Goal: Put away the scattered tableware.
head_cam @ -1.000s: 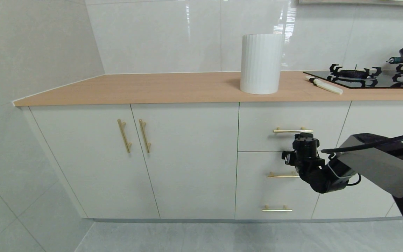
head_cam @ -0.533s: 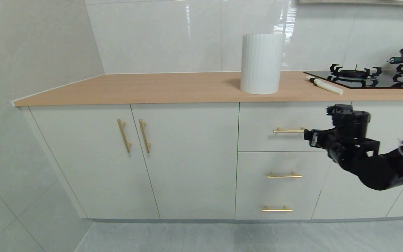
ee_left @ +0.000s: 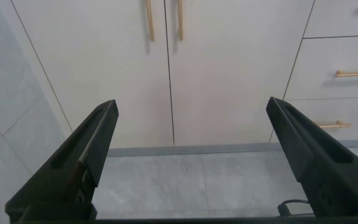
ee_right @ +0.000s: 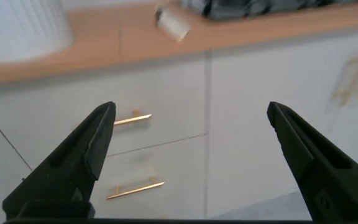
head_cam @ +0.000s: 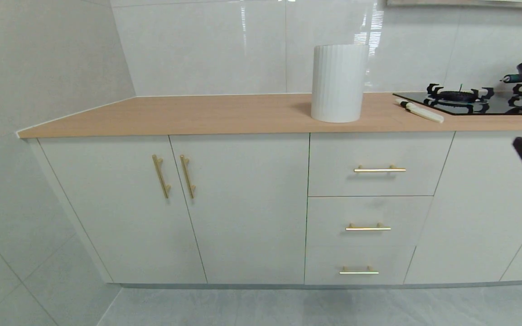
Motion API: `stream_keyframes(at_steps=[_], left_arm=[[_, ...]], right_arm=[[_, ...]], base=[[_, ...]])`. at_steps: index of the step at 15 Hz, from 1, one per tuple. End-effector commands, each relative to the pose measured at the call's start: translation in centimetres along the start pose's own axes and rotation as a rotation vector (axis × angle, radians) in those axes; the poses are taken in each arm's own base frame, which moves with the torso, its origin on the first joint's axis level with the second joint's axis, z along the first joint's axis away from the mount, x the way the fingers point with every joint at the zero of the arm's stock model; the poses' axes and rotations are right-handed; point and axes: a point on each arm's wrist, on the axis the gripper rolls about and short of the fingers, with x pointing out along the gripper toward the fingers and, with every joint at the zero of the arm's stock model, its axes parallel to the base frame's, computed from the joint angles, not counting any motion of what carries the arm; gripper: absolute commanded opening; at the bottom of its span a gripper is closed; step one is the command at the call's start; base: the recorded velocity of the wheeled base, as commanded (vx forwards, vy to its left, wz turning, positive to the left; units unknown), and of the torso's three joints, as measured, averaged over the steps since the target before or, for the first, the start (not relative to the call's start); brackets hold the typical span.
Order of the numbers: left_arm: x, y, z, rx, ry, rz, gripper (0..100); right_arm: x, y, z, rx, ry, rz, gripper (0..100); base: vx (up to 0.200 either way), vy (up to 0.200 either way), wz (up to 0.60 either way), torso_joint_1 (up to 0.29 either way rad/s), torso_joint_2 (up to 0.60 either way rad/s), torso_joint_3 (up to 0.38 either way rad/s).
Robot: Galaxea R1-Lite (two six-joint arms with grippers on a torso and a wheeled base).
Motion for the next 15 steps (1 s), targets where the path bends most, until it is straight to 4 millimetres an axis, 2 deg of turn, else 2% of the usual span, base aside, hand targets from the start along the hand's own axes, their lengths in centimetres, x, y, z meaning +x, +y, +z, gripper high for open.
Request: stream_keyframes(at_steps=[1,3,4,5,8,10,11,12,14,15], left_arm=[[0.0,0.0,0.0,0.000,0.001,0.000,100],[0.0,0.0,0.0,0.000,0.001,0.000,100],[0.0,0.0,0.0,0.000,0.001,0.000,100],[0.0,0.0,0.0,0.000,0.001,0.000,100],[0.0,0.0,0.0,0.000,0.001,0.000,100],[0.0,0.0,0.0,0.000,0.001,0.000,100],[0.0,0.0,0.0,0.000,0.000,0.000,100],[0.0,0.0,0.0,0.000,0.001,0.000,100],[0.0,0.0,0.0,0.000,0.001,0.000,100],[0.0,0.0,0.0,0.000,0.001,0.000,100]], right_arm=[[-11.8,-6.6,-0.2,-0.044,-0.144,-0.084,100],[-16.2,-8.6,-2.1,-0.103,-0.114,-0.085,100],[-17.1,-9.0,-2.6,-0.109,-0.106,-0.085,100],[-18.9,-9.6,-3.8,-0.114,-0.110,-0.121,100],[-20.6,-9.7,-5.8,-0.120,-0.133,-0.194,100],[-19.5,-9.3,-8.7,-0.141,-0.059,-0.157,100],[-18.9,-9.0,-10.3,-0.124,-0.030,-0.081,100],[-18.4,-8.6,-12.1,-0.091,-0.005,0.066,100],[-18.4,-8.1,-13.4,-0.011,0.080,0.246,100],[-18.4,-8.1,-13.3,0.001,0.079,0.269,100]], base=[[0.000,0.000,0.00,0.000,0.00,0.000],[0.000,0.000,0.00,0.000,0.00,0.000],[0.000,0.000,0.00,0.000,0.00,0.000],[0.000,0.000,0.00,0.000,0.00,0.000],[0.000,0.000,0.00,0.000,0.00,0.000],[0.000,0.000,0.00,0.000,0.00,0.000],[0.000,0.000,0.00,0.000,0.00,0.000],[0.000,0.000,0.00,0.000,0.00,0.000],[0.000,0.000,0.00,0.000,0.00,0.000],[0.000,0.000,0.00,0.000,0.00,0.000]])
